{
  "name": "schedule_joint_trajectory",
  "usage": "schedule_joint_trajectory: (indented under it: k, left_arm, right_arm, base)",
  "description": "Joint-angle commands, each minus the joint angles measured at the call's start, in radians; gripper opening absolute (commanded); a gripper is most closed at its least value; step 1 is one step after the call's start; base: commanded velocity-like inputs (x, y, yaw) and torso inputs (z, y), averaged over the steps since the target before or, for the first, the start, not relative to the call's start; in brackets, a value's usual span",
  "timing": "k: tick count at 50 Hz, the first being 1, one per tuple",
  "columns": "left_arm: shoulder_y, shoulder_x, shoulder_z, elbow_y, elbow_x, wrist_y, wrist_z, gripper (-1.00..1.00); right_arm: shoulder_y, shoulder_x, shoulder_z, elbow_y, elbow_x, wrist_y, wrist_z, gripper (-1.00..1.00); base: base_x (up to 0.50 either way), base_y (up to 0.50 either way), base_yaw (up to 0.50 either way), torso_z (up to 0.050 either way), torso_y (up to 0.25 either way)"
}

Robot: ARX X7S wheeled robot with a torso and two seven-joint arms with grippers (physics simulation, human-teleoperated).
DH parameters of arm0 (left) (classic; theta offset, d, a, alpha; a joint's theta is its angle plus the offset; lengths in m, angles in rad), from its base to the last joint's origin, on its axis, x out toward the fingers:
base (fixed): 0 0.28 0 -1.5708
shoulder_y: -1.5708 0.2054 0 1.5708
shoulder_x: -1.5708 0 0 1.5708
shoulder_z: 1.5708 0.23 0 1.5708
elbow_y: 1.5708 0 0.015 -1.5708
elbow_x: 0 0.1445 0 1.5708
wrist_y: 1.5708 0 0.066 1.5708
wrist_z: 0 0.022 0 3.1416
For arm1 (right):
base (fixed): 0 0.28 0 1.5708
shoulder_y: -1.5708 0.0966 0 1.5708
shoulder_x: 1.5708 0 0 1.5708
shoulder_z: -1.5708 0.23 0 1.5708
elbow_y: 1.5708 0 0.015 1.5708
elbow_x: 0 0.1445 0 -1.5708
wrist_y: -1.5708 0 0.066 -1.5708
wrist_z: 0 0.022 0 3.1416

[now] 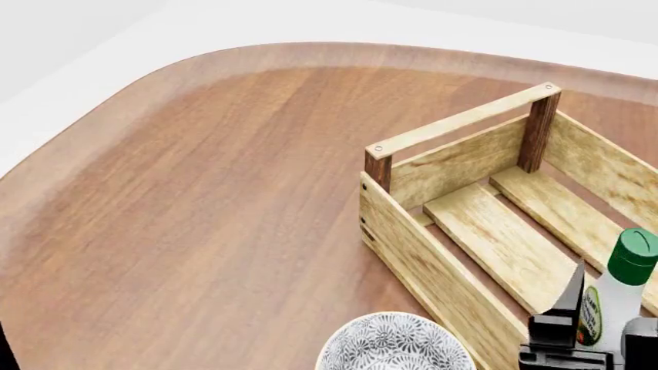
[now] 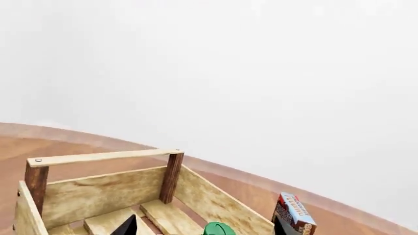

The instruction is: Pick up the salad dressing and put it in the tray.

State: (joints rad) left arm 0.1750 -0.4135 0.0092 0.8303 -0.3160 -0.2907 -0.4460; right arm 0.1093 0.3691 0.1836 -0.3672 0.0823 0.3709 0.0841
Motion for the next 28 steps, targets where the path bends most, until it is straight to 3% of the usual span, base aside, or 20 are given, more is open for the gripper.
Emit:
schedule_joint_trajectory:
  k: [1,16,28]
  left_arm:
    - [0.074,0.038,-0.077,0.001,0.040,0.176,0.023,1.00]
    - [0.214,0.097,-0.125,-0.017,0.139,0.545,0.041,1.00]
    - [0.257,0.105,-0.142,-0.020,0.120,0.641,0.046,1.00]
  right_arm:
    - [-0.298,-0.084,0.111,-0.443,-0.044,-0.197,0.036,1.00]
    - [-0.545,-0.190,0.206,-0.559,-0.007,-0.591,0.074,1.00]
    - [-0.652,-0.224,0.245,-0.597,0.038,-0.747,0.083,1.00]
  base:
    - [0.00,0.00,0.00,0.000,0.000]
    - [0.00,0.00,0.00,0.000,0.000]
    - [0.00,0.00,0.00,0.000,0.000]
